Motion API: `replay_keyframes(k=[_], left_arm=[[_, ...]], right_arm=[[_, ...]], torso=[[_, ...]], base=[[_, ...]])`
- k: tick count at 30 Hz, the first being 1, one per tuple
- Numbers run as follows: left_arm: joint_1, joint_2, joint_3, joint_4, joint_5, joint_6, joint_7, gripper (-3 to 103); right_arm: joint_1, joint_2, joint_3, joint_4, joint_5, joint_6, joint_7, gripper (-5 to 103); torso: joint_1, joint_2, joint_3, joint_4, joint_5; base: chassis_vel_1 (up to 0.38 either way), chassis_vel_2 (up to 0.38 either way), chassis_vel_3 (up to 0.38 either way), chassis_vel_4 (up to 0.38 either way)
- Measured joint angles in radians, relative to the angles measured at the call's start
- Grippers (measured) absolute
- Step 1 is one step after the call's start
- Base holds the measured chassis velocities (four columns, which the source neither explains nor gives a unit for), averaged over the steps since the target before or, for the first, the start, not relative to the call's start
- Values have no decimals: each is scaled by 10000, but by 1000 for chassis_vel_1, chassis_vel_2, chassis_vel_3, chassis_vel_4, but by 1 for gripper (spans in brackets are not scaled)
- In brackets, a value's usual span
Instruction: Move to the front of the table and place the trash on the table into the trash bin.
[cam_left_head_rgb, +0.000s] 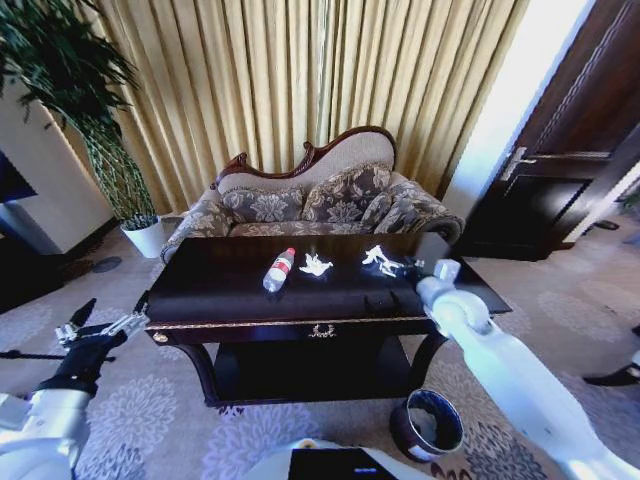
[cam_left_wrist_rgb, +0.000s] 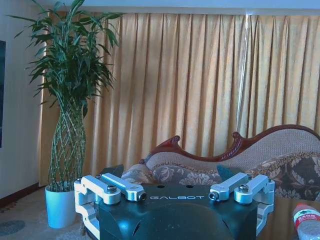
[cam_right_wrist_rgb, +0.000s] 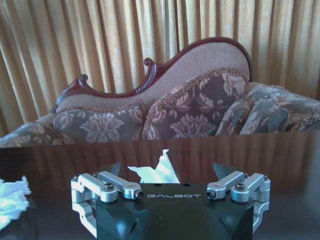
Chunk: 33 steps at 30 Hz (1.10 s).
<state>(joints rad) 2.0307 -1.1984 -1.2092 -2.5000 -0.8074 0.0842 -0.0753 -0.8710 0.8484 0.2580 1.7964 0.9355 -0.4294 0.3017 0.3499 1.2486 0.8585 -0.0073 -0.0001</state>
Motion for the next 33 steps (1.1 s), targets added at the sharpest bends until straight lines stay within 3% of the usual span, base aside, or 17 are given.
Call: replay_keyframes(k=[10, 26, 32, 33], left_arm=[[112, -255, 42, 1, 175, -232, 30, 100], [117, -260, 90, 0, 195, -402, 66, 100], [138, -292, 67, 1, 206, -527, 84, 100], [139, -292, 60, 1, 205, -535, 83, 100]], right_arm=[[1397, 440, -1033, -1798, -400, -27, 154, 100], [1317, 550, -1056, -2127, -449, -20, 170, 102], [1300, 591, -1095, -2182, -507, 0, 170, 79], [1297, 592, -1100, -2182, -508, 6, 171, 79]], torso=[[0, 0, -1, -1, 3], [-2, 2, -2, -1, 0], [-3, 2, -2, -2, 2], [-2, 1, -2, -1, 1]], base=[[0, 0, 0, 0], [0, 0, 0, 0], [0, 0, 0, 0], [0, 0, 0, 0]])
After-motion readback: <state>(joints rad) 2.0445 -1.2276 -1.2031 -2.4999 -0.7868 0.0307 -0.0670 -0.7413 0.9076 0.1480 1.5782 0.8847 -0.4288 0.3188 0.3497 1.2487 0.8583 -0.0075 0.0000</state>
